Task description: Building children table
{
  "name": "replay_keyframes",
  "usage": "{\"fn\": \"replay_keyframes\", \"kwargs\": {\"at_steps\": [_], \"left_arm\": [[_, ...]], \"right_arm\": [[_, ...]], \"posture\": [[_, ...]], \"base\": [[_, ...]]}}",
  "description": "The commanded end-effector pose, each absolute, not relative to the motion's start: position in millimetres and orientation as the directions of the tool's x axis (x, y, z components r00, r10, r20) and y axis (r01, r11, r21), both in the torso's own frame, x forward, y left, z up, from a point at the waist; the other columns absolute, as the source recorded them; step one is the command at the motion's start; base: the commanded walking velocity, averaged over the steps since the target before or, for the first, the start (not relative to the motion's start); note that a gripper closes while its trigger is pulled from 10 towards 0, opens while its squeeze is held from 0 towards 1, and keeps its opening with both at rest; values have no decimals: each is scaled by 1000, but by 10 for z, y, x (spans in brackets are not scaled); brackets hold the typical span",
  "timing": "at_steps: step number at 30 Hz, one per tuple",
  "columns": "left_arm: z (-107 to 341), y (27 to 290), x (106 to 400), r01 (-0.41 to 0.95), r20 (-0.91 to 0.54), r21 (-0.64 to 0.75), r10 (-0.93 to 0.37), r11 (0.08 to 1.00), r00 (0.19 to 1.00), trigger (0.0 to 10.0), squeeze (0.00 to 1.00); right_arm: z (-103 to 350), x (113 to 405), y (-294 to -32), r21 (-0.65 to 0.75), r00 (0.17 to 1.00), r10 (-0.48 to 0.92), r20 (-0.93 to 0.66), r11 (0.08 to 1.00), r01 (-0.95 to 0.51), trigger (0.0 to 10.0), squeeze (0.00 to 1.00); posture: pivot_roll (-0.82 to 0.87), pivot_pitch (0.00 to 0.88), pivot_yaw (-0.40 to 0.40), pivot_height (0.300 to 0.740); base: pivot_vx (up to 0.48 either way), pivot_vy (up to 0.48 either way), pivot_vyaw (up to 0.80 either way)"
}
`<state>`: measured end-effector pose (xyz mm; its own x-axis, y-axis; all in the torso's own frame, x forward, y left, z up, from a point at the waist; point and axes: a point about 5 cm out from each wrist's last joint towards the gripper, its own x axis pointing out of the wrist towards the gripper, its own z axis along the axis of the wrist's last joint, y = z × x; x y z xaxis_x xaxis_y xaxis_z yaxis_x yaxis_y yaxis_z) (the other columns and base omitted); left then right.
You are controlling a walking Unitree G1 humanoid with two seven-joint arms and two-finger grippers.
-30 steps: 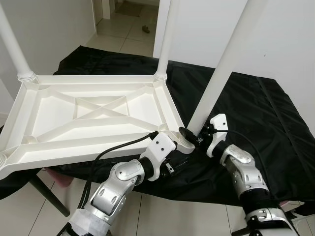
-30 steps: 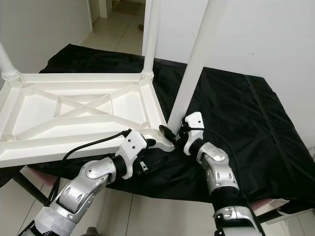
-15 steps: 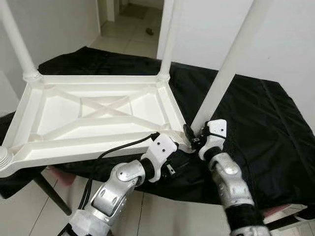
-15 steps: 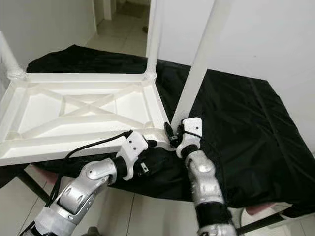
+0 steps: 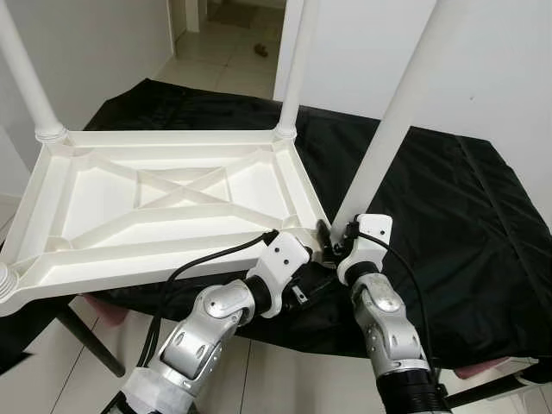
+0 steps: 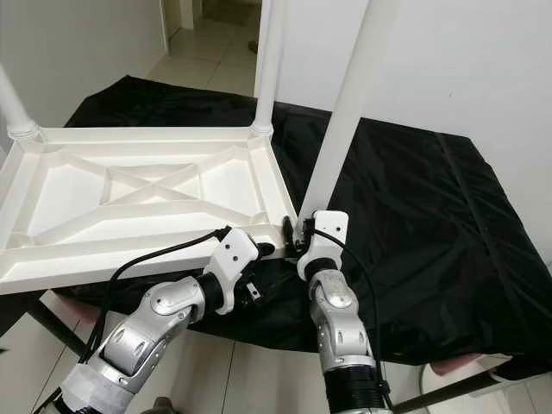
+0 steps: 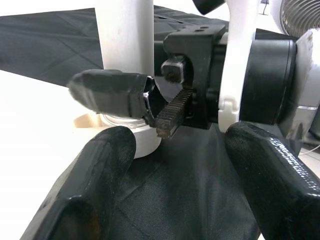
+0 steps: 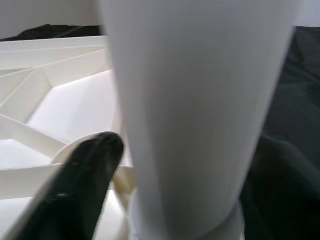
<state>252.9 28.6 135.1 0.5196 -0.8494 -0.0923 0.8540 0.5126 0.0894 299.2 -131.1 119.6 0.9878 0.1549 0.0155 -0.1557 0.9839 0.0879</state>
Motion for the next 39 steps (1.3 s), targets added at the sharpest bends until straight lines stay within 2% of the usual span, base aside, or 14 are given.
{"fn": "replay_keyframes", "kwargs": {"at_steps": [1,4,5,6,8,11,13,17,20,21,22,33,39], "left_arm": [[1360,253,2496,876,-97,86,-871,474,481,10000,0],[1362,261,2498,874,-97,86,-869,478,485,10000,0],[1366,269,2503,872,-96,85,-867,482,489,10000,0],[1368,275,2508,870,-96,85,-865,486,493,10000,0],[1368,275,2508,870,-96,85,-865,486,493,10000,0],[1377,290,2520,865,-93,84,-860,495,502,10000,0],[1377,290,2520,865,-93,84,-860,495,502,10000,0],[1382,302,2529,862,-93,84,-858,499,506,10000,0],[1383,303,2532,862,-93,84,-857,500,507,10000,0],[1385,300,2536,861,-93,86,-857,501,507,10000,0],[1392,296,2540,860,-90,85,-856,502,509,10000,0],[1395,310,2527,859,-90,84,-854,505,512,10000,0],[1393,308,2520,862,-93,82,-858,500,506,10000,0]], "right_arm": [[1237,3015,-1340,77,979,202,17,976,-203,10000,1000],[1259,3022,-1375,25,954,299,7,954,-299,10000,1000],[1287,3031,-1415,-2,935,354,10,935,-354,10000,0],[1311,3038,-1448,-31,918,398,13,917,-397,10000,0],[1311,3038,-1448,-31,918,398,13,917,-397,10000,0],[1325,3091,-1532,-115,859,512,-20,852,-510,10000,0],[1325,3091,-1532,-115,859,512,-20,852,-510,10000,0],[1279,3156,-1509,-201,790,607,-81,767,-610,10000,0],[1251,3174,-1476,-209,774,626,-92,748,-630,10000,0],[1212,3189,-1442,-218,765,635,-105,736,-641,7333,0],[1169,3193,-1406,-196,758,643,-111,733,-651,0,0],[1055,3185,-1388,-112,755,647,-103,747,-655,0,0],[1137,3204,-1473,-102,842,539,-21,836,-539,0,0]], "posture": [[64,0,-93,740],[67,0,-93,740],[66,0,-89,740],[66,0,-89,740],[66,0,-89,740],[68,0,-84,740],[68,0,-84,740],[68,1,-85,740],[67,1,-85,740],[71,1,-86,740],[76,1,-87,740],[83,5,-85,740],[76,9,-82,740]], "base": [[0,0,0],[0,0,0],[0,0,0],[0,0,0],[0,0,0],[0,0,0],[0,0,0],[0,0,0],[0,0,0],[0,0,0],[0,0,0],[0,0,0],[0,0,0]]}}
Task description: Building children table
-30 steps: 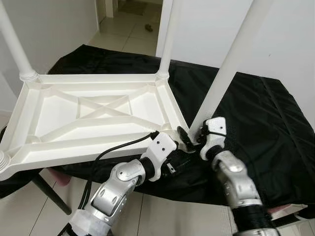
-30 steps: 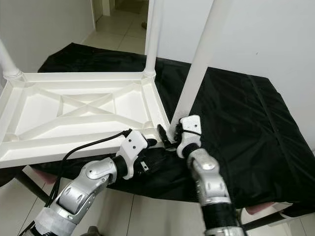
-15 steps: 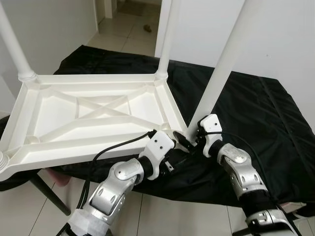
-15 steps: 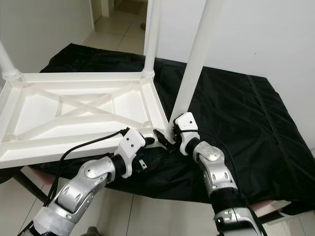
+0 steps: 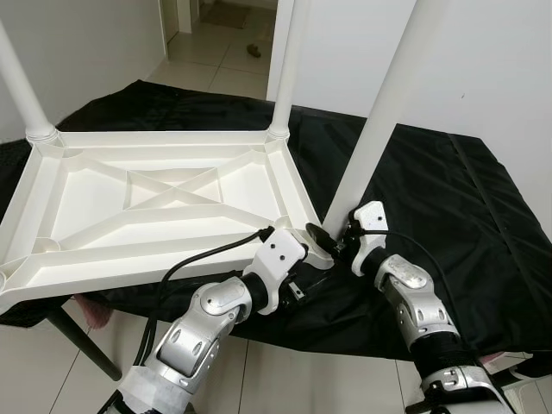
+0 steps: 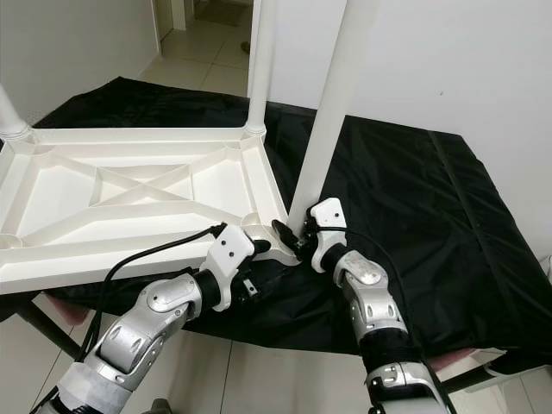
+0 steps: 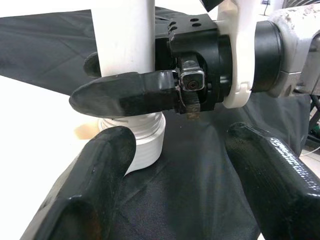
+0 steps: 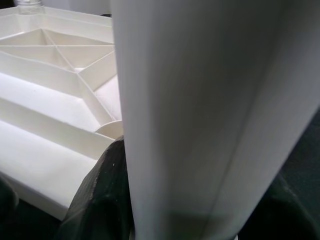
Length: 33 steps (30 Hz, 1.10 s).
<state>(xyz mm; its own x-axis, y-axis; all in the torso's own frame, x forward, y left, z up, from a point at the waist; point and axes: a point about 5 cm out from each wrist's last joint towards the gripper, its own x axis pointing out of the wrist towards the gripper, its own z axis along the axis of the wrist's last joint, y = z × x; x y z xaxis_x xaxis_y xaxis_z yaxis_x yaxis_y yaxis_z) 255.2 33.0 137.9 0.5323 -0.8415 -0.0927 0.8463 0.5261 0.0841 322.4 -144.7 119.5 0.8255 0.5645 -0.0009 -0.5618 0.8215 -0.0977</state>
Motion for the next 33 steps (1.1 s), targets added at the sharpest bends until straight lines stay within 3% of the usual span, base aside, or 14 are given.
{"fn": "replay_keyframes", "kwargs": {"at_steps": [1,5,7,8,10,11,15,18,24,25,33], "left_arm": [[1392,304,2519,863,-93,81,-859,498,504,10000,0],[1391,299,2518,866,-94,80,-861,494,500,10000,0],[1391,299,2518,866,-94,80,-861,494,500,10000,0],[1389,296,2515,867,-94,79,-862,492,497,10000,0],[1389,296,2515,867,-94,79,-862,492,497,10000,0],[1391,283,2514,870,-92,76,-865,487,492,10000,0],[1395,268,2512,872,-90,74,-868,483,489,10000,0],[1397,261,2511,873,-88,71,-869,482,487,10000,0],[1397,256,2508,875,-88,70,-871,478,483,10000,0],[1396,258,2508,876,-89,70,-871,478,483,10000,0],[1398,265,2516,874,-89,72,-870,480,485,10000,0]], "right_arm": [[1149,3201,-1487,-98,861,508,-6,857,-506,0,0],[1165,3172,-1536,-71,928,374,9,925,-372,0,0],[1165,3172,-1536,-71,928,374,9,925,-372,0,0],[1169,3153,-1569,-38,958,285,12,958,-285,0,0],[1169,3153,-1569,-38,958,285,12,958,-285,0,0],[1153,3086,-1613,-30,997,77,-2,997,-77,0,0],[1130,3006,-1575,-11,998,-61,-18,998,61,0,0],[1123,2939,-1379,33,999,-28,-24,999,29,0,0],[1181,2980,-1376,66,999,47,2,997,-47,0,0],[1215,3013,-1428,72,998,58,21,996,-60,10000,1000],[1303,3099,-1581,44,987,150,52,987,-152,10000,1000]], "posture": [[75,9,-81,740],[71,11,-81,740],[71,11,-81,740],[70,11,-82,740],[70,11,-82,740],[65,9,-84,740],[64,7,-83,740],[62,10,-81,740],[61,9,-81,740],[61,9,-81,740],[63,5,-82,740]], "base": [[0,0,0],[0,0,0],[0,0,0],[0,0,0],[0,0,0],[0,0,0],[0,0,0],[0,0,0],[0,0,0],[0,0,0],[0,0,0]]}}
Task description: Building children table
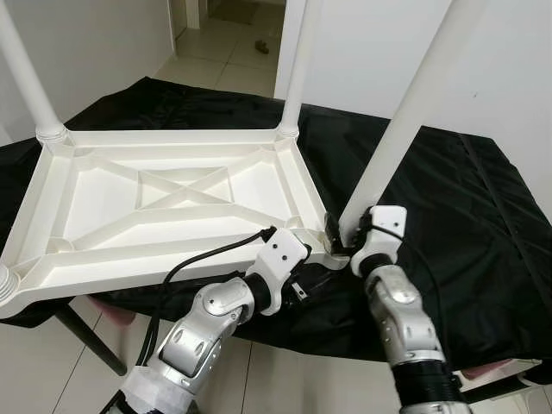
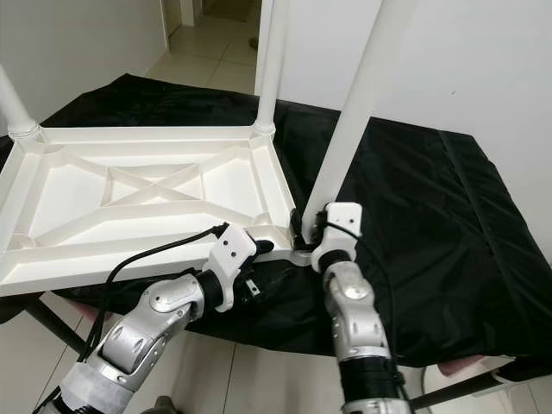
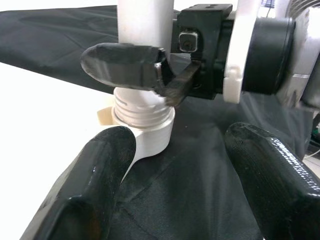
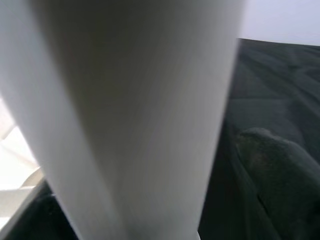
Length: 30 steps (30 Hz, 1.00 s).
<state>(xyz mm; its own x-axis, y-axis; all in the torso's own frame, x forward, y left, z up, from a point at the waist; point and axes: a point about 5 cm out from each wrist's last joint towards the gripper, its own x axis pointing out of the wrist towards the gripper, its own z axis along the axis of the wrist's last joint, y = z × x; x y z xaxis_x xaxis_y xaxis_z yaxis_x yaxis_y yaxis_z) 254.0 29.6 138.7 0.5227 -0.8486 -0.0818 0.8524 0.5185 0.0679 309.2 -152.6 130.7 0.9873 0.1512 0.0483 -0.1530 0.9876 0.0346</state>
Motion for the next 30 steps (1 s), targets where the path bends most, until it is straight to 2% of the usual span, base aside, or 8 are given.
{"fn": "replay_keyframes", "kwargs": {"at_steps": [1,4,5,20,21,22,23,30], "left_arm": [[1402,269,2520,873,-89,73,-869,482,487,10000,0],[1401,275,2521,872,-90,75,-868,484,489,10000,0],[1400,285,2525,871,-91,76,-866,486,491,10000,0],[1418,291,2538,874,-92,87,-869,479,485,10000,0],[1417,293,2539,874,-93,87,-869,478,485,10000,0],[1417,293,2539,874,-93,87,-869,478,485,10000,0],[1418,293,2539,874,-93,89,-869,478,485,10000,0],[1423,291,2531,872,-91,89,-868,481,488,10000,0]], "right_arm": [[1306,3118,-1619,20,977,207,40,978,-208,10000,1000],[1303,3119,-1634,3,961,276,28,961,-276,10000,1000],[1295,3107,-1624,-46,918,396,7,917,-395,10000,0],[1318,3289,-1489,-80,775,632,1,773,-630,10000,0],[1322,3322,-1491,-73,784,621,8,782,-619,3098,0],[1322,3322,-1491,-73,784,621,8,782,-619,3098,0],[1308,3347,-1493,-76,786,618,0,784,-616,0,0],[1152,3310,-1498,-51,771,635,-47,770,-637,0,0]], "posture": [[67,4,-82,740],[70,3,-83,740],[72,0,-80,740],[81,0,-69,740],[85,0,-70,740],[85,0,-70,740],[88,0,-72,740],[93,0,-74,740]], "base": [[0,0,0],[0,0,0],[0,0,0],[0,0,0],[0,0,0],[0,0,0],[0,0,0],[0,0,0]]}}
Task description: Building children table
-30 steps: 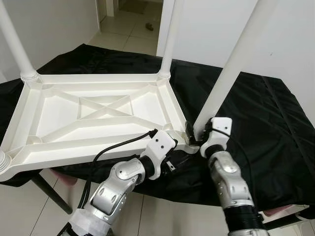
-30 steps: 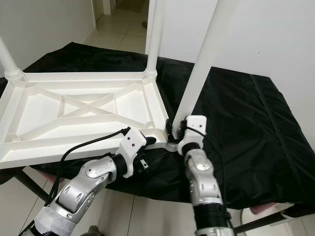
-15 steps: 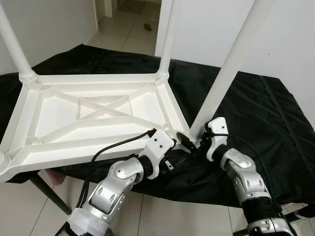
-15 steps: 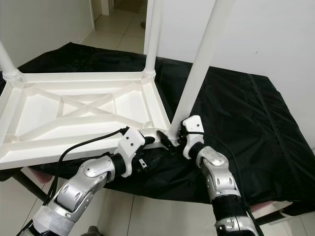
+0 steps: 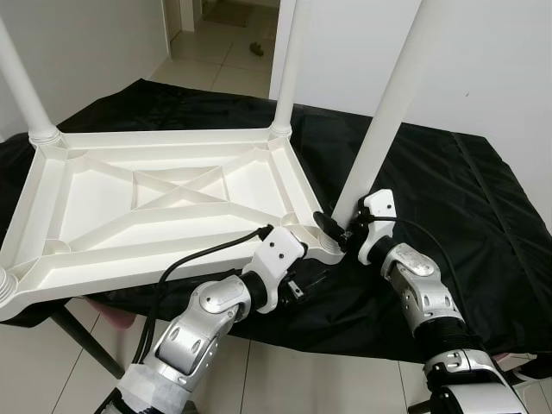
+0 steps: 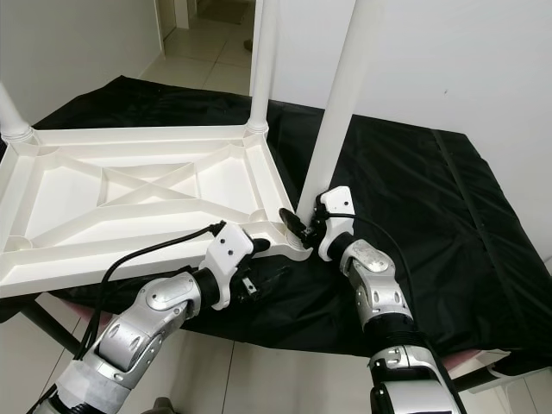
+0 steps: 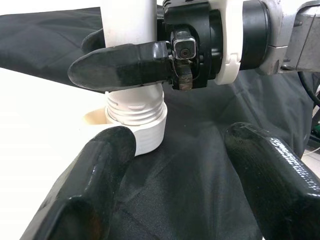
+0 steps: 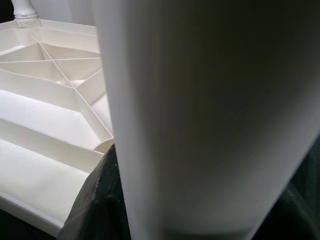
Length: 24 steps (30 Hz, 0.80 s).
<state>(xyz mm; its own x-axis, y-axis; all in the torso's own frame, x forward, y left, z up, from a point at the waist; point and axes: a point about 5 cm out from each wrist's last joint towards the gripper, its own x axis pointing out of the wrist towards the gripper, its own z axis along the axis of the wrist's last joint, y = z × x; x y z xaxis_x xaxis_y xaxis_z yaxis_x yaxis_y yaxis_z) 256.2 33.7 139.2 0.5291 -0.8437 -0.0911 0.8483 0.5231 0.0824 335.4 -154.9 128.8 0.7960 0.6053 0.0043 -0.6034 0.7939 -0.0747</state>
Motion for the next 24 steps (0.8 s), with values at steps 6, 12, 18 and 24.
{"fn": "replay_keyframes", "kwargs": {"at_steps": [6,12,18,24], "left_arm": [[1418,286,2525,875,-92,85,-871,477,483,10000,0],[1409,287,2527,875,-94,83,-870,477,484,10000,0],[1401,294,2529,873,-92,71,-868,482,487,10000,0],[1400,279,2524,875,-91,69,-871,478,483,10000,0]], "right_arm": [[1111,3275,-1567,-57,843,538,-23,841,-538,0,0],[1070,3316,-1657,-24,941,334,-53,942,-336,0,0],[1032,3137,-1576,-13,996,23,-91,1000,-24,0,0],[1106,2988,-1220,58,995,22,-97,998,-17,0,0]], "posture": [[85,0,-74,740],[75,0,-76,740],[63,5,-76,740],[55,9,-80,740]], "base": [[0,0,0],[0,0,0],[0,0,0],[0,0,0]]}}
